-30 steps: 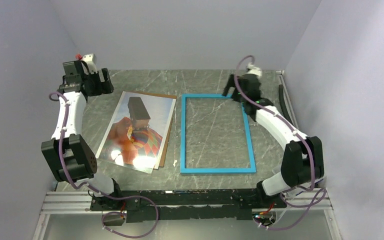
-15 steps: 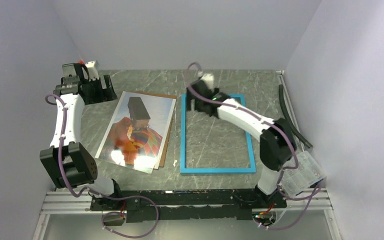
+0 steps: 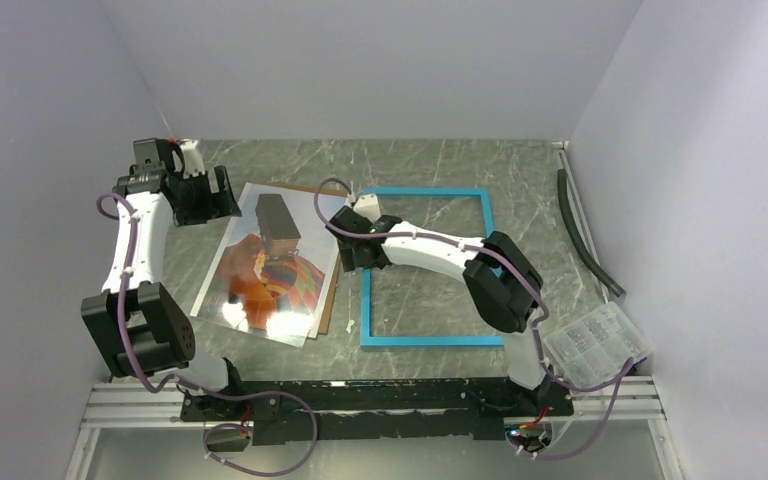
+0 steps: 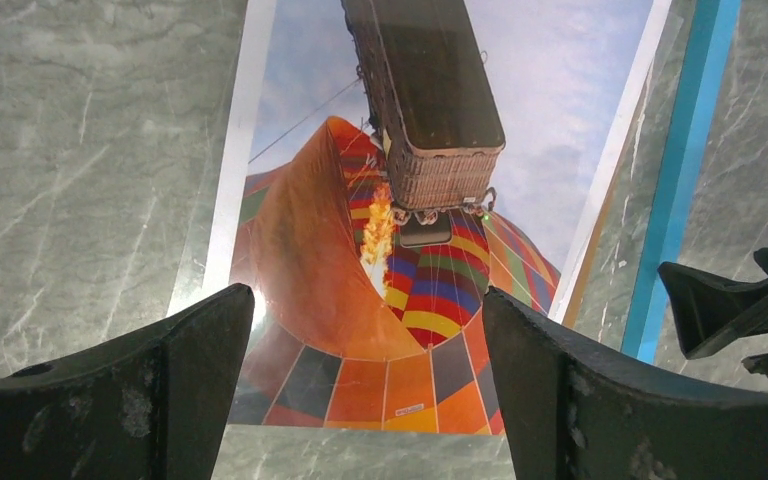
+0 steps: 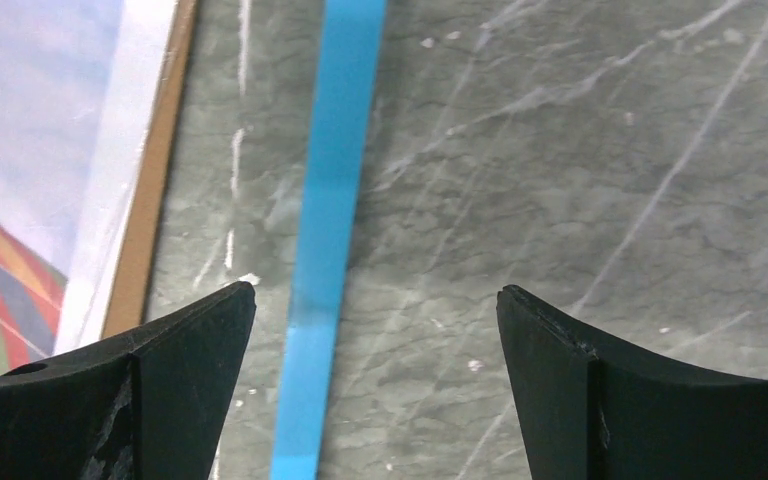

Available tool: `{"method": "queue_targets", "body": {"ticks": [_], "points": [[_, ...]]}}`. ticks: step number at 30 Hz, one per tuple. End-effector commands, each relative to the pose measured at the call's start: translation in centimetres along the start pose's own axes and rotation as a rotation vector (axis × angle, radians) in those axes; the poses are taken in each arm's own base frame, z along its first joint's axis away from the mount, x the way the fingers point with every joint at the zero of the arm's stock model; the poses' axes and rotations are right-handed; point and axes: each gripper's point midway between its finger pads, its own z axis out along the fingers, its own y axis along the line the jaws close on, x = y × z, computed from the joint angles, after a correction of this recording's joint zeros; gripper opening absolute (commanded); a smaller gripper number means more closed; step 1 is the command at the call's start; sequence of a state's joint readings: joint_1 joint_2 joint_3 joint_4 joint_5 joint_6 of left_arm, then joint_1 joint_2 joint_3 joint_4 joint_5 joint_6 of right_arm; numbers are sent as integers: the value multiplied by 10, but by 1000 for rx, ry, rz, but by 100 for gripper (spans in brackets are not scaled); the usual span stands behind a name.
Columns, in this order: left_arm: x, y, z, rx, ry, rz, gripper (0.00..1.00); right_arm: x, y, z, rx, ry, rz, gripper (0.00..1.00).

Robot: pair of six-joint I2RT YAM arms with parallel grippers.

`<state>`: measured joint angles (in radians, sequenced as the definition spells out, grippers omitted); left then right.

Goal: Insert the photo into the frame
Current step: Turn over the photo frame at the center of the board.

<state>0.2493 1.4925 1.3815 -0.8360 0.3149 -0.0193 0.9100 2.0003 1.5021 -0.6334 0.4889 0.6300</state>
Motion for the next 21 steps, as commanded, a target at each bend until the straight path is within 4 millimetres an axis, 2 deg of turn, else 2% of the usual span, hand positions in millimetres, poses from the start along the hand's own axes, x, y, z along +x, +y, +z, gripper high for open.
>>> {"method": "queue_targets", "body": {"ticks": [1,8,14,21], "points": [[3,-7,-11,25,-13,10,90,-7,24,-2,-36,-19,29,94],[11,-5,-13,12,7,19,89,9,33,19,-16,22,22,85],[14,-6,-16,18,15,27,88,18,37,32,-5,47,18,68],[16,-10,-20,32,20,20,88,6,51,26,-51,49,44,44]]}}
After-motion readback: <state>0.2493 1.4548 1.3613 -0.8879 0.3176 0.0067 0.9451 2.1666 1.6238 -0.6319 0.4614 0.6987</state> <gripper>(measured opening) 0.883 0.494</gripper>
